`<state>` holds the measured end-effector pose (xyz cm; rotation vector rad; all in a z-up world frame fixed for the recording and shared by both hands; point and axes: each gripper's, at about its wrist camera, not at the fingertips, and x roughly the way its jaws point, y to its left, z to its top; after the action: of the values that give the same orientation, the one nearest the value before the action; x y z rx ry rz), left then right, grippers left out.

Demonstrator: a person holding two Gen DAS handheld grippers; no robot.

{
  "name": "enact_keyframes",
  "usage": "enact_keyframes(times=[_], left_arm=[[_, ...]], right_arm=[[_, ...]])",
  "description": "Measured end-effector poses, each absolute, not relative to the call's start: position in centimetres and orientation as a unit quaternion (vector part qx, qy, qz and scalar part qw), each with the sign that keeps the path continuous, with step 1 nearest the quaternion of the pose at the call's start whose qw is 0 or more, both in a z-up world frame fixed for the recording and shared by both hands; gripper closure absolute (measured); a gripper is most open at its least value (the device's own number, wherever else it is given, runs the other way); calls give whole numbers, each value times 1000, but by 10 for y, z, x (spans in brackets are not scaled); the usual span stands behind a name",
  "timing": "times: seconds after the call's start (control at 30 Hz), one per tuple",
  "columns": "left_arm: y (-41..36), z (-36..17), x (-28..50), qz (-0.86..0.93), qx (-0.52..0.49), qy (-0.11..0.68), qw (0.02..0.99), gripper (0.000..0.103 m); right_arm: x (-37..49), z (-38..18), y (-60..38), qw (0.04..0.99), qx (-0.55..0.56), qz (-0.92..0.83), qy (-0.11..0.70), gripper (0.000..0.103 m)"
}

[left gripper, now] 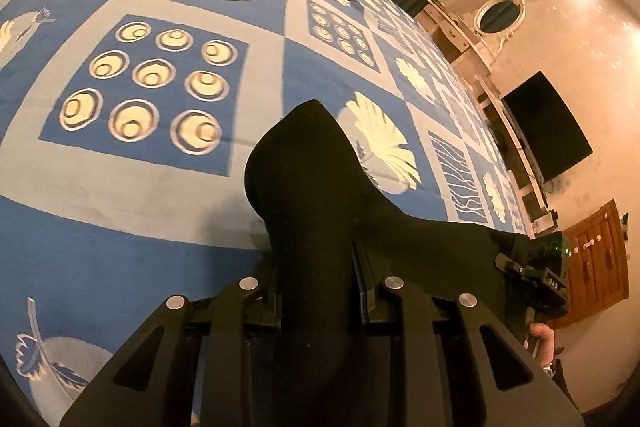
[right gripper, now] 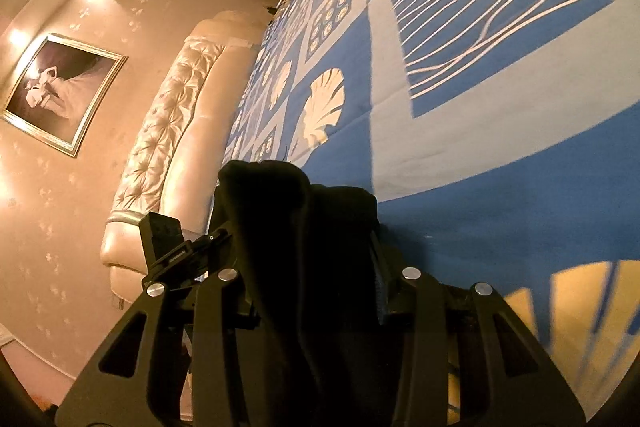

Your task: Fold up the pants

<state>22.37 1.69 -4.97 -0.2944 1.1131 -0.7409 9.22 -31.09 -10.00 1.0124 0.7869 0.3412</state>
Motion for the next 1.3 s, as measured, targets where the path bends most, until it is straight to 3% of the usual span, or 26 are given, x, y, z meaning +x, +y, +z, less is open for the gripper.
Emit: enact_keyframes(times=[0.53,0.63,0.77,0.87,1.3], left_arm=[[38,-65,242,-352,-160,525,758,75],[43,-69,241,-363,-170,525,751,67],[59,-65,230,-361,-184,524,749,57],[80,-61,212,-350,-200,527,748,42],[151,-74,103,-331,-290,547,712,37]], right_arm=[[108,-101,-294,778,482,162,370,63],[106,-105,-296,774,488,157,370,53],[97,-96,-301,780,486,150,364,30],[78,-91,-309,779,497,140,356,19],[-1,-95,-276,774,501,118,368,11]])
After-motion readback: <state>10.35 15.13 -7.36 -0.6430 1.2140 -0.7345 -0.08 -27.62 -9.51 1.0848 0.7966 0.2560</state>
